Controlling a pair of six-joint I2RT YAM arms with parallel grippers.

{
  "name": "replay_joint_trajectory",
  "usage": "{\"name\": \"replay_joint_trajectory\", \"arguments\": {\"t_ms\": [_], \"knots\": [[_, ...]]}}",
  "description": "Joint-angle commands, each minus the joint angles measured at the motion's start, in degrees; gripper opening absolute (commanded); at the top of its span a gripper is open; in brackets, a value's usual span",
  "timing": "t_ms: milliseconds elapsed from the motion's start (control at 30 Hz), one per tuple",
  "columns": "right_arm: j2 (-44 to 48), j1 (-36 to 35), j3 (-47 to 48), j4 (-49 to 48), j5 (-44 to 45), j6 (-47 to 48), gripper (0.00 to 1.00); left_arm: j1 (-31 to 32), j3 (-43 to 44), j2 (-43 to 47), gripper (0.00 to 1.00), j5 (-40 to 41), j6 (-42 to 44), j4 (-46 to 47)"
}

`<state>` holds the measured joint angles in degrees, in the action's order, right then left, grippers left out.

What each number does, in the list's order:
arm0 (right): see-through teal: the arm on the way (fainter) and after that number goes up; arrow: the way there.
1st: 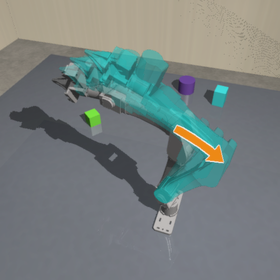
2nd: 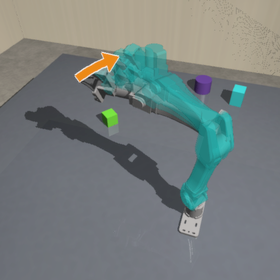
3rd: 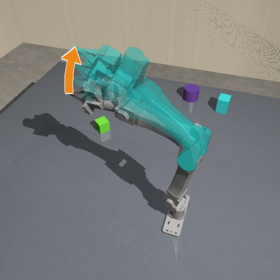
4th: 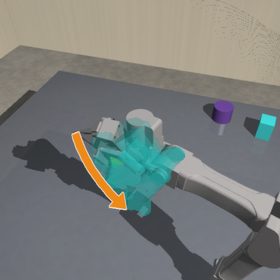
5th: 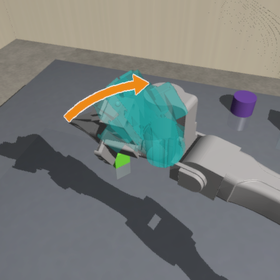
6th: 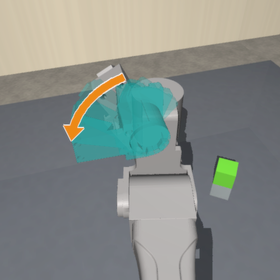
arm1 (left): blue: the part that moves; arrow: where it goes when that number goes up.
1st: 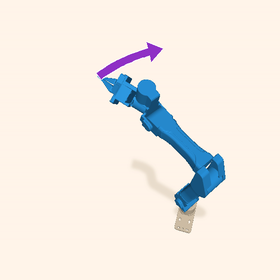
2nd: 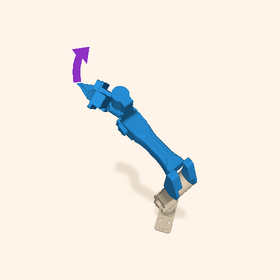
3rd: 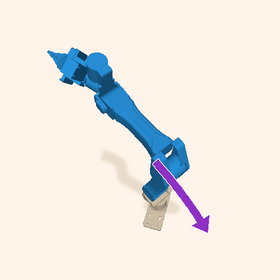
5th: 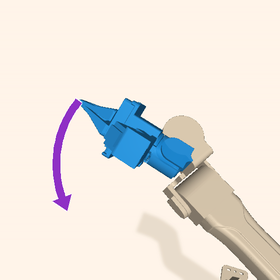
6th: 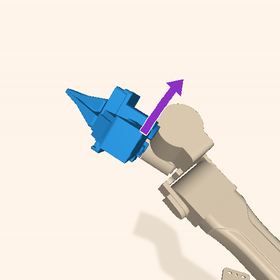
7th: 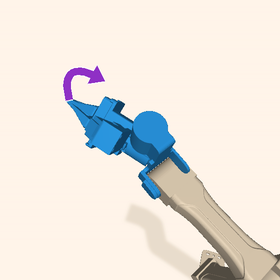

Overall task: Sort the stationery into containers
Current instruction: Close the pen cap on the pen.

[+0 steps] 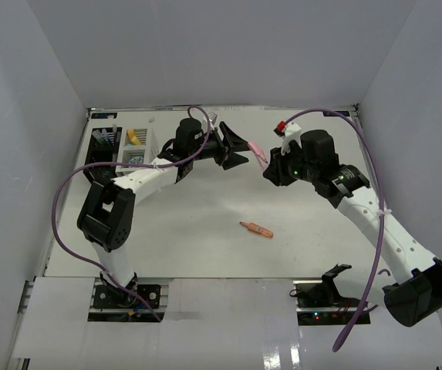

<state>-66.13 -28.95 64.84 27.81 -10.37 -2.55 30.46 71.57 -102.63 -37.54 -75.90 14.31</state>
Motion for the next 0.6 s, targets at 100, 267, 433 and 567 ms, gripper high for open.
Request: {"name": "replay_joint_trajectory", "arguments": {"t_ms": [100, 267, 433, 567], "knots": [[0.47, -0.23, -0.68, 1.1, 1.14, 0.79, 0.08, -0.49, 0.5, 3.66, 0.71, -0.69, 1.19, 1.78], [0.12, -0.23, -0.68, 1.1, 1.93, 0.79, 0.08, -0.49, 0.85, 3.58, 0.71, -1.04, 0.93, 2.22], [-0.32, -0.14, -0.77, 1.02, 2.02, 0.79, 0.08, -0.49, 0.59, 3.66, 0.72, -1.66, 0.49, 3.01], [-0.4, -0.23, -0.85, 0.58, 2.28, 0.7, 0.08, -0.49, 0.24, 3.66, 0.73, -2.19, -0.21, 3.8]]}}
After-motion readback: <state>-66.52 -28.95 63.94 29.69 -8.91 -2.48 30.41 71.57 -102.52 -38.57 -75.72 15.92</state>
